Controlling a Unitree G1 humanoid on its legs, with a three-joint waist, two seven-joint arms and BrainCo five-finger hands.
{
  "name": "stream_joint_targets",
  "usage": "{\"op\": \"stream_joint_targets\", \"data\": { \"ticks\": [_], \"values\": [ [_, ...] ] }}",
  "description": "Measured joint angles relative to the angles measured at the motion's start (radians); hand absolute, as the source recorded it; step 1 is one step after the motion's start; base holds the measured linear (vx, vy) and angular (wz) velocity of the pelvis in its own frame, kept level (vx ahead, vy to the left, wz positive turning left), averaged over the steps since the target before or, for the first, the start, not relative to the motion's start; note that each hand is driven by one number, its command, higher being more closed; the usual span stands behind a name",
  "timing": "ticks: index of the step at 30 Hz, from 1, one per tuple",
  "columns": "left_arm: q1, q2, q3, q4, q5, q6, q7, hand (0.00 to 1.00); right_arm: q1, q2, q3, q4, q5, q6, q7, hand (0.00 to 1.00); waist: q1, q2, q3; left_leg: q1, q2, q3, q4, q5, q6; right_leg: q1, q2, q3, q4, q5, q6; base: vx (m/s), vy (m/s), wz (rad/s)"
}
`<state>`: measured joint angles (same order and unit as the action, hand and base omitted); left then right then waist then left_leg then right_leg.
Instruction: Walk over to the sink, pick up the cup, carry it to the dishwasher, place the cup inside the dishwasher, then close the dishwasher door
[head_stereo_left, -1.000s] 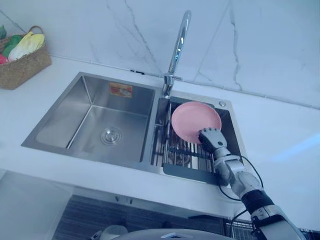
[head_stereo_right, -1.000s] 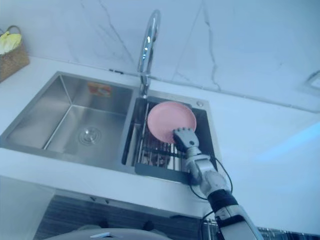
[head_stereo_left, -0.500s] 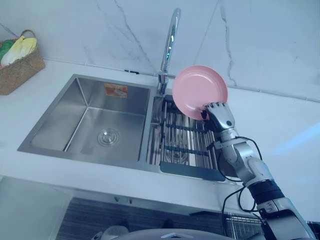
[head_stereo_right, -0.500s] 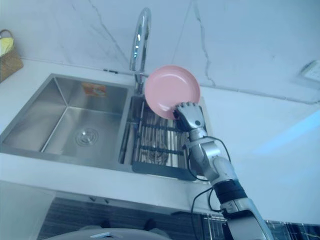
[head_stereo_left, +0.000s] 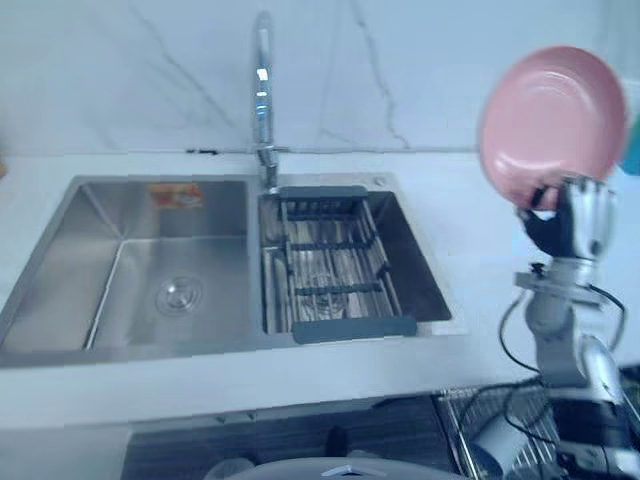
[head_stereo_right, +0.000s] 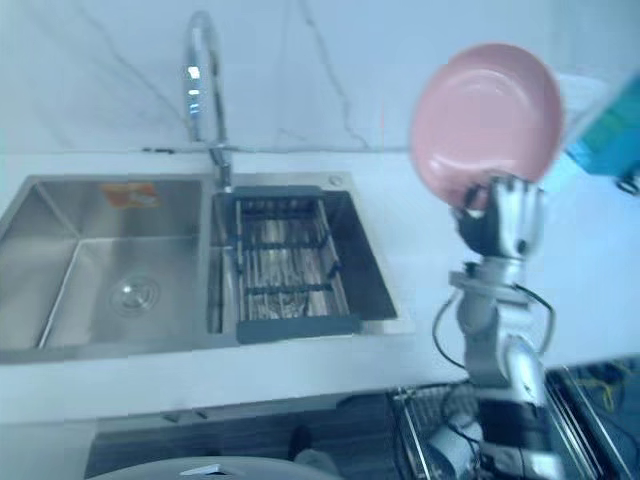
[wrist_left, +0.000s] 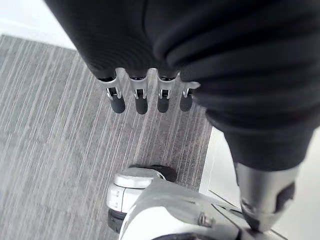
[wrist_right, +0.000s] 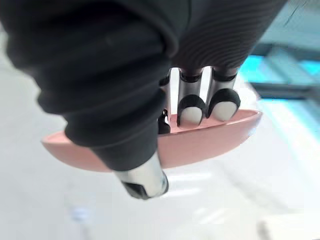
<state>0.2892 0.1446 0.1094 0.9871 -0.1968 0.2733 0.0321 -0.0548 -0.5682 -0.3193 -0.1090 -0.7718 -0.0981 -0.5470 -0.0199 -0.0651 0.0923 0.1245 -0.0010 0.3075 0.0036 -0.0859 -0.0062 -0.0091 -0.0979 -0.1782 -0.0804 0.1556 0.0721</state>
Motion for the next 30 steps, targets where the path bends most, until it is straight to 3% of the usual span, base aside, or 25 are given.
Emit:
{"op": "stream_joint_targets", "data": {
  "ticks": [3,5,6,7,9,10,12,13,14,15,16,17,19,20,22,26,27,30],
  "values": [
    [-0.002,0.005,-0.016,0.016,0.005,0.009,0.007,0.00,0.032,-0.031,-0.062,0.000,0.028,0.004,-0.044,1.00,-0.041,-0.002,0.000,-0.010,-0.002,0.097,0.039,-0.037,0.006,-0.049,0.008,0.089,-0.001,0.007,0.007,-0.06,0.037,-1.06],
    [-0.013,0.012,-0.028,0.017,0.002,0.028,0.009,0.00,0.054,-0.030,-0.096,-0.001,0.040,-0.003,-0.072,1.00,-0.042,0.001,-0.002,-0.006,0.010,0.164,0.070,-0.063,0.005,-0.076,-0.002,0.037,0.021,-0.023,0.004,-0.04,0.039,-1.09],
    [-0.019,0.017,-0.032,0.018,0.002,0.039,0.009,0.00,0.071,-0.029,-0.110,-0.004,0.041,-0.008,-0.077,1.00,-0.049,0.004,-0.003,-0.008,0.025,0.191,0.084,-0.071,0.012,-0.090,-0.005,0.001,0.054,-0.069,-0.001,0.00,0.022,-0.85],
    [-0.035,0.024,-0.030,0.023,0.001,0.057,0.010,0.00,0.098,-0.022,-0.124,-0.018,0.041,-0.009,-0.077,1.00,-0.060,0.012,-0.005,-0.020,0.065,0.234,0.102,-0.082,0.029,-0.126,-0.020,-0.087,0.150,-0.126,-0.044,0.03,0.004,-0.88],
    [-0.049,0.034,-0.018,0.026,0.001,0.072,0.010,0.00,0.100,-0.014,-0.123,-0.036,0.041,-0.022,-0.079,1.00,-0.068,0.011,-0.012,-0.020,0.094,0.273,0.114,-0.086,0.026,-0.166,-0.045,-0.173,0.296,-0.147,-0.089,0.07,-0.031,-0.68],
    [-0.061,0.040,-0.005,0.026,-0.002,0.077,0.010,0.00,0.101,-0.006,-0.122,-0.034,0.041,-0.036,-0.091,1.00,-0.069,0.000,-0.013,-0.022,0.116,0.296,0.123,-0.084,0.021,-0.176,-0.074,-0.226,0.406,-0.168,-0.113,0.18,-0.062,-0.55],
    [-0.069,0.050,0.010,0.024,-0.028,0.077,0.015,0.00,0.100,0.026,-0.106,-0.031,0.041,-0.039,-0.111,1.00,-0.065,-0.022,-0.021,-0.043,0.150,0.315,0.167,-0.084,0.019,-0.177,-0.121,-0.249,0.519,-0.188,-0.118,0.22,-0.074,-0.49],
    [-0.079,0.064,0.014,0.021,-0.045,0.075,0.019,0.00,0.096,0.048,-0.084,-0.028,0.041,-0.039,-0.115,1.00,-0.059,-0.053,-0.028,-0.077,0.175,0.320,0.238,-0.092,0.013,-0.175,-0.125,-0.235,0.517,-0.168,-0.103,0.07,-0.129,-0.55],
    [-0.103,0.065,0.027,0.024,-0.060,0.076,0.019,0.00,0.087,0.067,-0.065,-0.025,0.041,-0.038,-0.115,1.00,-0.044,-0.066,-0.029,-0.117,0.207,0.309,0.316,-0.092,0.018,-0.173,-0.092,-0.247,0.481,-0.134,-0.152,-0.05,-0.175,-0.60],
    [-0.111,0.066,0.029,0.027,-0.063,0.077,0.018,0.00,0.083,0.084,-0.057,-0.023,0.041,-0.037,-0.115,1.00,-0.031,-0.067,-0.024,-0.144,0.213,0.288,0.328,-0.103,0.010,-0.163,-0.077,-0.236,0.440,-0.115,-0.160,-0.18,-0.203,-0.55],
    [-0.113,0.050,0.023,0.025,-0.076,0.075,0.016,0.00,0.075,0.103,-0.046,-0.019,0.058,-0.035,-0.115,1.00,-0.021,-0.049,-0.025,-0.149,0.189,0.226,0.197,-0.029,0.014,-0.110,-0.034,-0.184,0.310,-0.095,-0.106,0.00,-0.092,-0.42],
    [-0.117,0.043,0.026,0.025,-0.079,0.067,0.018,0.00,0.071,0.121,-0.040,-0.015,0.065,-0.039,-0.115,1.00,-0.016,-0.047,-0.025,-0.147,0.194,0.245,0.199,-0.026,-0.016,-0.101,-0.063,-0.186,0.355,-0.199,-0.065,0.10,-0.054,-0.34],
    [-0.121,0.056,0.026,0.026,-0.109,0.068,0.030,0.00,0.066,0.169,-0.011,0.010,0.076,-0.052,-0.098,1.00,-0.006,-0.068,-0.019,-0.172,0.207,0.260,0.264,-0.043,-0.025,-0.051,-0.063,-0.190,0.259,-0.220,0.006,0.16,-0.088,-0.31],
    [-0.127,0.043,0.026,0.025,-0.130,0.066,0.033,0.00,0.065,0.173,0.014,0.013,0.081,-0.053,-0.066,1.00,0.004,-0.042,-0.005,-0.184,0.246,0.258,0.293,-0.048,-0.038,-0.018,-0.015,-0.190,0.177,-0.173,-0.007,0.07,-0.172,-0.34],
    [-0.127,0.027,0.026,0.026,-0.147,0.065,0.038,0.00,0.070,0.173,0.040,0.013,0.101,-0.052,-0.022,1.00,0.007,-0.016,0.006,-0.195,0.272,0.250,0.304,-0.041,-0.053,0.011,0.026,-0.190,0.093,-0.135,-0.027,0.03,-0.147,-0.19],
    [-0.113,0.003,0.029,0.025,-0.179,0.061,0.053,0.00,0.079,0.174,0.042,0.022,0.117,-0.024,0.031,1.00,0.003,0.015,0.026,-0.186,0.274,0.221,0.280,-0.013,-0.057,0.017,0.049,-0.184,0.069,-0.127,-0.038,0.07,-0.080,-0.10],
    [-0.084,-0.011,0.030,0.014,-0.195,0.050,0.053,0.00,0.064,0.174,0.052,0.065,0.118,0.001,0.045,1.00,0.026,0.042,0.043,-0.177,0.242,0.038,0.276,-0.023,-0.064,0.026,0.065,-0.135,0.061,-0.117,-0.048,0.11,-0.055,-0.58],
    [-0.041,-0.040,0.048,0.006,-0.210,0.040,0.056,0.00,0.047,0.175,0.090,0.105,0.119,0.037,0.049,1.00,0.048,0.068,0.048,-0.166,0.217,-0.131,0.263,-0.051,-0.090,0.015,0.084,-0.071,0.054,-0.105,-0.053,0.08,-0.015,-0.74]
  ]
}}
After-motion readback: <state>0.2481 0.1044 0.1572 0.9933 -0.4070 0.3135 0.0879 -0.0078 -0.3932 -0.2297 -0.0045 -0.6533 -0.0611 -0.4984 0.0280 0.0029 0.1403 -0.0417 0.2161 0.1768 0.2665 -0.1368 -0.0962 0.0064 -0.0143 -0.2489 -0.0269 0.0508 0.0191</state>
